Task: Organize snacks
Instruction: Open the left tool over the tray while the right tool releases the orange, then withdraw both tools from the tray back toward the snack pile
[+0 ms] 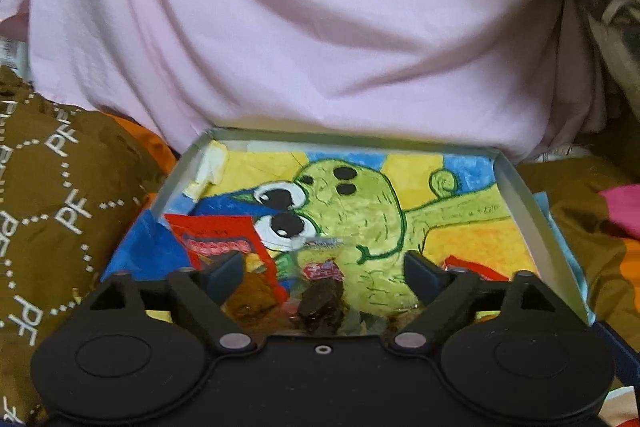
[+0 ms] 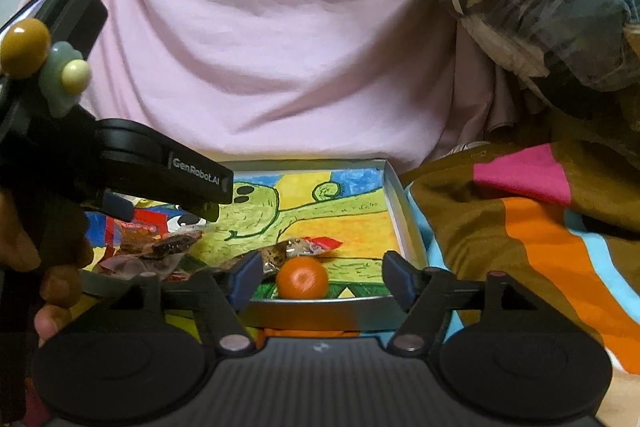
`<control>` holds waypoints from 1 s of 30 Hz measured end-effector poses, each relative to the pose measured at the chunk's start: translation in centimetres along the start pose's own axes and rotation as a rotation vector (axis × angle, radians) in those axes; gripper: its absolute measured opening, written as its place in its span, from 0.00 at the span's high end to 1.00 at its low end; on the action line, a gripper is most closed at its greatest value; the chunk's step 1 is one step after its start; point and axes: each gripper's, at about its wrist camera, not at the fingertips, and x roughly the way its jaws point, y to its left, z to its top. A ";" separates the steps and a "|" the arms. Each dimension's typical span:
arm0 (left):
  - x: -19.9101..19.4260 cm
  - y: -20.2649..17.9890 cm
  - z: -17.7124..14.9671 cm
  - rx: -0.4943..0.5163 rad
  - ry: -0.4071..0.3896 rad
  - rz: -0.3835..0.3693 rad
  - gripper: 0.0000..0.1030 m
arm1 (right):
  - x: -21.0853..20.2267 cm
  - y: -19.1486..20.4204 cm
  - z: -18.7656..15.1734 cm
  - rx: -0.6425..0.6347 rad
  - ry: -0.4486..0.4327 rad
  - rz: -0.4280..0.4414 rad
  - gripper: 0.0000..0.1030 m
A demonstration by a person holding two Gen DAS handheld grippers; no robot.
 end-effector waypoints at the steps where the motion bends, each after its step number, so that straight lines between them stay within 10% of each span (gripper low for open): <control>1: -0.5 0.2 0.0 -0.011 -0.016 0.007 0.04 | -0.2 0.1 0.1 -0.001 -0.005 -0.002 0.18; 6: -3.0 1.0 0.1 -0.044 -0.052 0.008 0.01 | -1.9 1.1 0.9 -0.030 -0.048 -0.020 0.01; 30: -19.1 5.9 -1.6 0.069 -0.211 0.098 0.01 | -13.3 1.6 1.1 0.090 -0.149 0.031 0.00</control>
